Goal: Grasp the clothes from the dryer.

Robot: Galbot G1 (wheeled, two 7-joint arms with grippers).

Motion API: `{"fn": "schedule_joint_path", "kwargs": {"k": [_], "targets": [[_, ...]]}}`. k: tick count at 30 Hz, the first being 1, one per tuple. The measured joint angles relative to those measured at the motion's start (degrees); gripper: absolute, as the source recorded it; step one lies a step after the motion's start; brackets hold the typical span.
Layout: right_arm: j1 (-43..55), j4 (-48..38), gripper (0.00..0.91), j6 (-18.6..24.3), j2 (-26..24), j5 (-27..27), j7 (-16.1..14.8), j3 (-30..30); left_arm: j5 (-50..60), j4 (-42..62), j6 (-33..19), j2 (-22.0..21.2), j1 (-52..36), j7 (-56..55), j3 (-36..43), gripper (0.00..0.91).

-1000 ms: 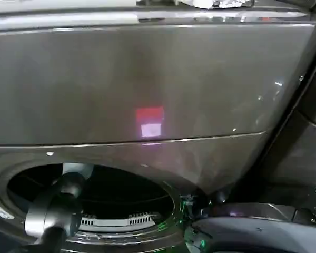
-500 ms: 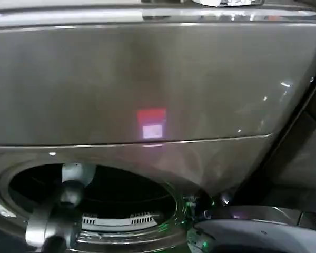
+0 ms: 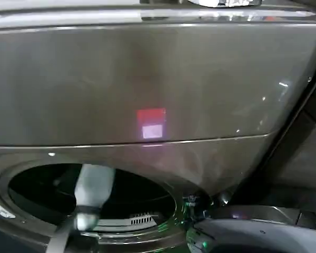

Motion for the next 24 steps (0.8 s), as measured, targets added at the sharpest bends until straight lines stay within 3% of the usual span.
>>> {"fn": "schedule_joint_path", "kwargs": {"k": [10,24], "targets": [[0.39,0.83,0.907,-0.02,0.27,-0.36,0.25,-0.61,-13.96,-3.25,1.93,-0.69,2.74,-7.96,-0.36,0.0],[0.73,3.19,0.907,-2.68,0.47,-0.3,0.86,0.15,-18.98,-4.48,2.47,-0.19,3.87,-10.1,-0.33,0.0]]}}
